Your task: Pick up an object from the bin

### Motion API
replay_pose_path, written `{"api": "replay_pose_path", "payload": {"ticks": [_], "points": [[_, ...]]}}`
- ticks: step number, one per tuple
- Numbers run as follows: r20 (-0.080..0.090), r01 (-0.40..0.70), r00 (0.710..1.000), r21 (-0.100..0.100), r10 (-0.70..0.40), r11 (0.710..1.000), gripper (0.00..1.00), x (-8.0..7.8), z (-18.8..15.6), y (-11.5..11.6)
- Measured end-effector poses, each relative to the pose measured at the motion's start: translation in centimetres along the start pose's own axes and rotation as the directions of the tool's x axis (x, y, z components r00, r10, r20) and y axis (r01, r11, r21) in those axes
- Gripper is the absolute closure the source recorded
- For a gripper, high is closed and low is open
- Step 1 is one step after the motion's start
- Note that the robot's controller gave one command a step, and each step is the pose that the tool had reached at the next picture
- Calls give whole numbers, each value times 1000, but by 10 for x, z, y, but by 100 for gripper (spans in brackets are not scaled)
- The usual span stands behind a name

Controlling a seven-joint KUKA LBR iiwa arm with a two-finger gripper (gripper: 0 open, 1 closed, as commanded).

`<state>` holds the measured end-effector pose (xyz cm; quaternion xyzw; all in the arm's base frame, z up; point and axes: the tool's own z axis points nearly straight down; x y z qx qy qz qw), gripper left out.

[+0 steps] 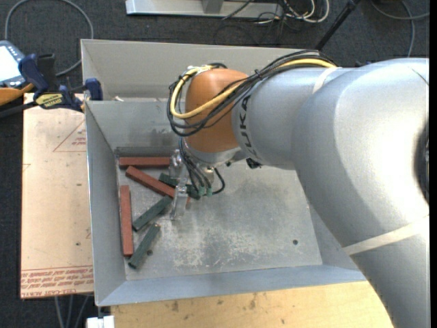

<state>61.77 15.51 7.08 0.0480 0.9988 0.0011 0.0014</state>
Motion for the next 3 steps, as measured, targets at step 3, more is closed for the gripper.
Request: {"api": "replay_pose_path", "payload": {"ticks": [3], "points": [[4, 4, 1000, -1, -4, 1000, 100, -6, -124, 3]]}}
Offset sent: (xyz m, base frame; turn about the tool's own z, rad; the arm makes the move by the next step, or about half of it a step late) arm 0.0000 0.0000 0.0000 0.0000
